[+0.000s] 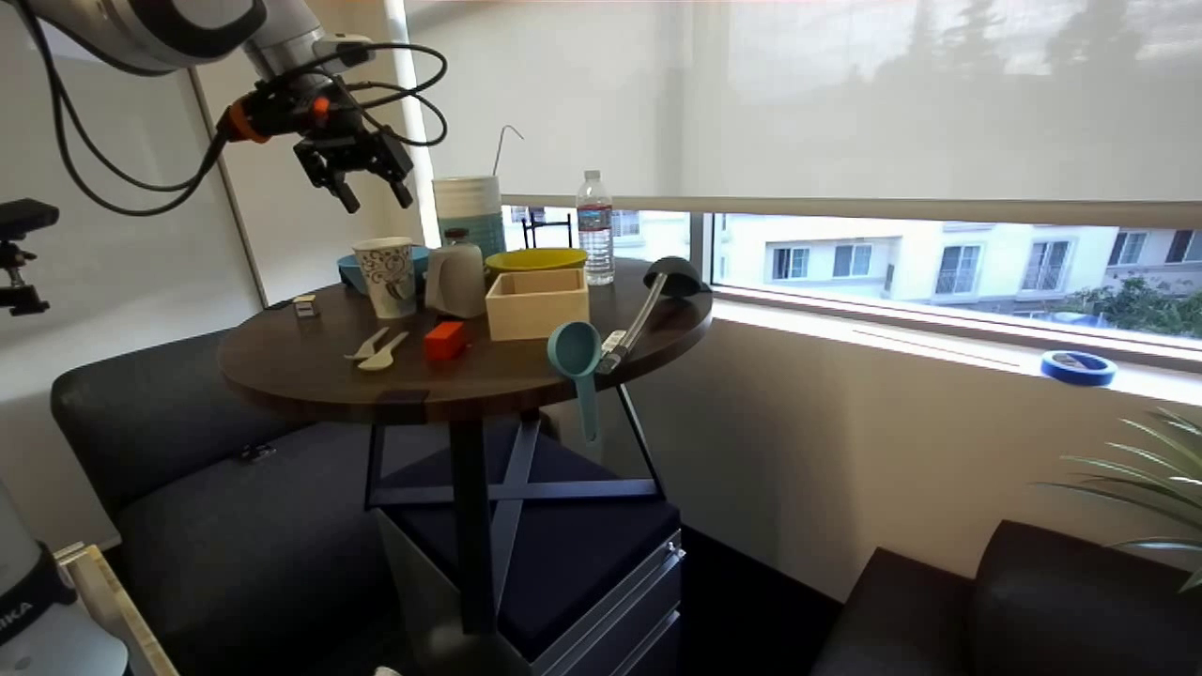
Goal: Move the white dice to the left and cover it with a styrofoam cup
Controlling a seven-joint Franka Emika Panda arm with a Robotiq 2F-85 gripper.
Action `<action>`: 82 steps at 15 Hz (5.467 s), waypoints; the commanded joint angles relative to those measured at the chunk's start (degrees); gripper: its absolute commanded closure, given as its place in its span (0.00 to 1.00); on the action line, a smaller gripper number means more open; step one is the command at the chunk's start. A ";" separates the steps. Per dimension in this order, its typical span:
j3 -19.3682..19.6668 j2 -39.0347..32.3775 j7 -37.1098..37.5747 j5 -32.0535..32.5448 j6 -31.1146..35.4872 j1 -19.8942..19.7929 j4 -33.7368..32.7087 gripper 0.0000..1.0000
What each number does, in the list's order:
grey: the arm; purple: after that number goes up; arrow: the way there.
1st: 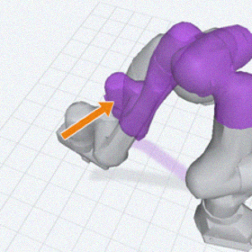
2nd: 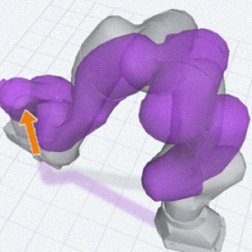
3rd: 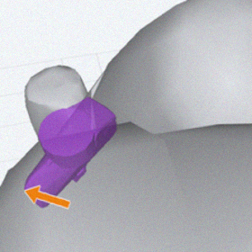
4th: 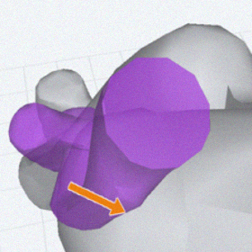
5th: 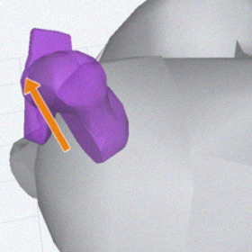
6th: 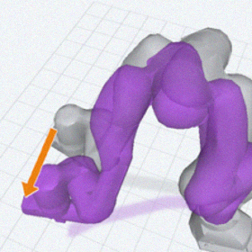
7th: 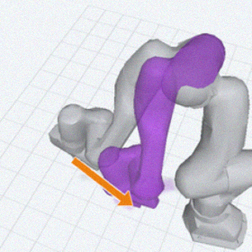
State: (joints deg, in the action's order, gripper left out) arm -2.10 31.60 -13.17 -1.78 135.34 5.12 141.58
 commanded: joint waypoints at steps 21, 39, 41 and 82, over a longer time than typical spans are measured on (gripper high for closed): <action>-1.29 -2.53 6.18 2.95 13.29 0.25 8.39 0.00; -5.72 2.45 9.49 11.40 -14.77 -0.61 6.86 0.00; -6.02 2.63 9.46 12.36 -17.36 -0.71 6.57 0.00; -1.13 -18.56 3.43 2.08 7.30 3.41 -0.24 0.41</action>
State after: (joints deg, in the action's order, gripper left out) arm -2.68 14.31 -9.08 0.79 142.77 8.96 142.80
